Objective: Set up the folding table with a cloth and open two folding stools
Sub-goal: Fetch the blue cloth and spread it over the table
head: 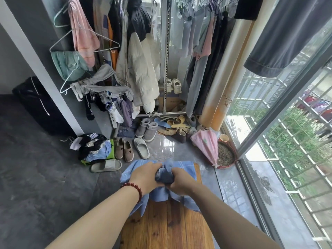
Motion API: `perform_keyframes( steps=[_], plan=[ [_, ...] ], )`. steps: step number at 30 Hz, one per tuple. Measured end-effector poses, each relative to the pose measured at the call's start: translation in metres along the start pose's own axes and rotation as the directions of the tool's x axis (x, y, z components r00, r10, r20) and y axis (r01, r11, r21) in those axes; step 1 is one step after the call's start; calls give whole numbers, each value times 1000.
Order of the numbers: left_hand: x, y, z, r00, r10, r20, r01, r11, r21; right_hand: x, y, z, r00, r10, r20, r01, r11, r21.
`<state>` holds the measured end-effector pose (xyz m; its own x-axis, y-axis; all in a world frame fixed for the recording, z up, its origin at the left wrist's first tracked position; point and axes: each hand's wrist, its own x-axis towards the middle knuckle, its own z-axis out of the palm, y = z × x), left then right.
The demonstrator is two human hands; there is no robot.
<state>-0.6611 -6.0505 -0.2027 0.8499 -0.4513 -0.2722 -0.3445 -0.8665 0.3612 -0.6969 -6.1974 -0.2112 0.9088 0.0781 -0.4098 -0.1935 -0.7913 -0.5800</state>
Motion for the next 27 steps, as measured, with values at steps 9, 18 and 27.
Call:
perform_keyframes(
  steps=[9, 18, 27],
  plan=[
    [13, 0, 8, 989, -92, -118, 101, 993, 68, 14, 17, -5, 996, -4, -87, 10, 998, 66],
    [18, -14, -1, 941, -229, -248, 207, 972, -112, 13, 43, -28, 995, 104, 6, -104, 994, -29],
    [25, -2, 3, 911, -286, -296, 256, 957, -137, 19, 50, -46, 988, 90, -127, -59, 972, 228]
  ],
)
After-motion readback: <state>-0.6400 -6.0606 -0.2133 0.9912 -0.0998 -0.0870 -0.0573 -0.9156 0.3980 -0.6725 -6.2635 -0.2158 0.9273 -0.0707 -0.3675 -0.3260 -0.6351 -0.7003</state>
